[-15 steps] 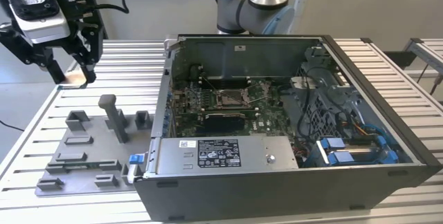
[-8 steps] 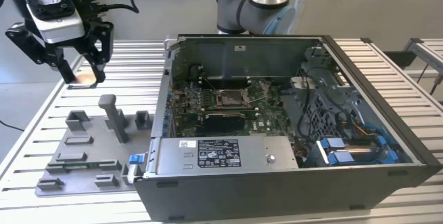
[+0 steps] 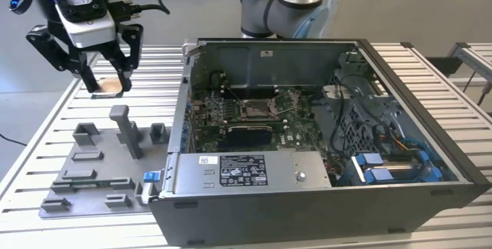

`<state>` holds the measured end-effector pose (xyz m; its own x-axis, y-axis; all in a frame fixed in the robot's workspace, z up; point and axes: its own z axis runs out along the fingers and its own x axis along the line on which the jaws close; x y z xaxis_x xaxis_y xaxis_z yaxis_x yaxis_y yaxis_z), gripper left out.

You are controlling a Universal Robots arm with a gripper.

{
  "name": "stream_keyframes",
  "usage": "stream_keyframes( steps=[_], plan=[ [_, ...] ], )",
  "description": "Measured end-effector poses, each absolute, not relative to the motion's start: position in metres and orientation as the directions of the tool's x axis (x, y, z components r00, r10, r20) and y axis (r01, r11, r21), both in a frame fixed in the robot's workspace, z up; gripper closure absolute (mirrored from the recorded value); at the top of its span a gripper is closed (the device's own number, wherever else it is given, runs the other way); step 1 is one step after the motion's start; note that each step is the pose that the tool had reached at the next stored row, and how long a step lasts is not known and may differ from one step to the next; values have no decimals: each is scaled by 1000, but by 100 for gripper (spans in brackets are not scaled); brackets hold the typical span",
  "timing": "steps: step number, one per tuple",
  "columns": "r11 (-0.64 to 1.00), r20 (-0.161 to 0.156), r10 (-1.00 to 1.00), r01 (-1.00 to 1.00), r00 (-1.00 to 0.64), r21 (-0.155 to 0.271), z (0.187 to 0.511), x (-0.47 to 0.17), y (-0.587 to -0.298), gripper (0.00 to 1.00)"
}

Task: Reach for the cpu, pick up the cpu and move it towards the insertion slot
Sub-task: 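Pick up the cpu and move it towards the insertion slot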

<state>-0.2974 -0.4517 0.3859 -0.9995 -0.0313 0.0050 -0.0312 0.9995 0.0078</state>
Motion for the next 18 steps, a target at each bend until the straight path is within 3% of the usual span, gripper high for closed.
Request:
stream_keyframes(
  steps=[18],
  plan=[
    [999, 10, -31, -31, -999, 8, 386, -238, -452, 100]
  ],
)
